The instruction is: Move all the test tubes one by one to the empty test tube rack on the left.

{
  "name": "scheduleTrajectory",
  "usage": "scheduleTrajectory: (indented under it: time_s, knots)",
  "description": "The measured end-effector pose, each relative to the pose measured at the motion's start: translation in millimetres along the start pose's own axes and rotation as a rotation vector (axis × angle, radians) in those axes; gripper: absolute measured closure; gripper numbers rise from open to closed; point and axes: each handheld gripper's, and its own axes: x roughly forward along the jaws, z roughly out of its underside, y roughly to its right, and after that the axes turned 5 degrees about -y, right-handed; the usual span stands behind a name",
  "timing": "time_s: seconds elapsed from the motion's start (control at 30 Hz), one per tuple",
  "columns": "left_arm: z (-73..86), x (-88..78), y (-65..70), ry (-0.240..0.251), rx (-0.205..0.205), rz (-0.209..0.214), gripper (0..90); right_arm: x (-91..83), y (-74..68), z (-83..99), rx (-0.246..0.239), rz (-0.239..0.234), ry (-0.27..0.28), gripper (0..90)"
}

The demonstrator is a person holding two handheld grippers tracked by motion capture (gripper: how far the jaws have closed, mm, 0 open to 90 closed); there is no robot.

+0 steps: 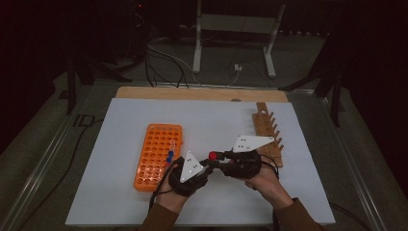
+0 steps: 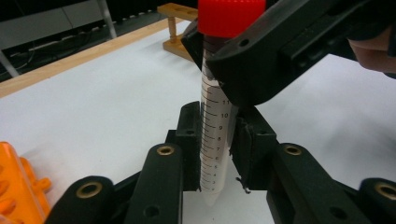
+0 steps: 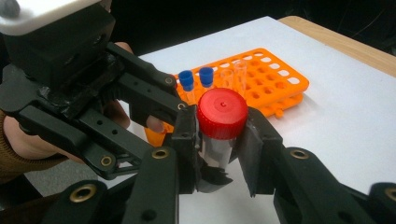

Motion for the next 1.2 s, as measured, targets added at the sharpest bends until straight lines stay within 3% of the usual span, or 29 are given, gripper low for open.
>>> scheduleTrajectory:
  time_s: [0.13, 0.23, 0.47, 0.63, 0.97, 1.2]
  knots:
    - [3.9, -2.3, -3.8, -0.002, -0.014, -0.008, 75.0, -2.1, 4.8, 4.0, 0.005, -0.037, 0.037, 54.9]
    - [8.5, -8.3, -7.6, 0.014, -0.023, -0.013, 75.0, -6.9, 10.0, 7.5, 0.016, -0.022, 0.069, 41.0]
    - [23.2, -27.9, -16.4, 0.046, -0.018, -0.005, 75.0, -11.8, 24.6, 22.0, 0.053, 0.148, 0.047, 15.3]
    - [35.6, -43.7, -26.4, 0.061, -0.027, -0.008, 75.0, -17.0, 34.3, 35.1, 0.092, 0.224, 0.047, 6.8]
    - [58.2, -62.6, -43.9, 0.066, -0.051, -0.047, 75.1, -40.9, 47.5, 53.8, 0.149, 0.286, 0.075, 3.7]
    - [72.6, -65.3, -45.7, 0.039, -0.015, -0.069, 75.1, -51.4, 51.3, 62.6, 0.171, 0.306, 0.084, 4.0]
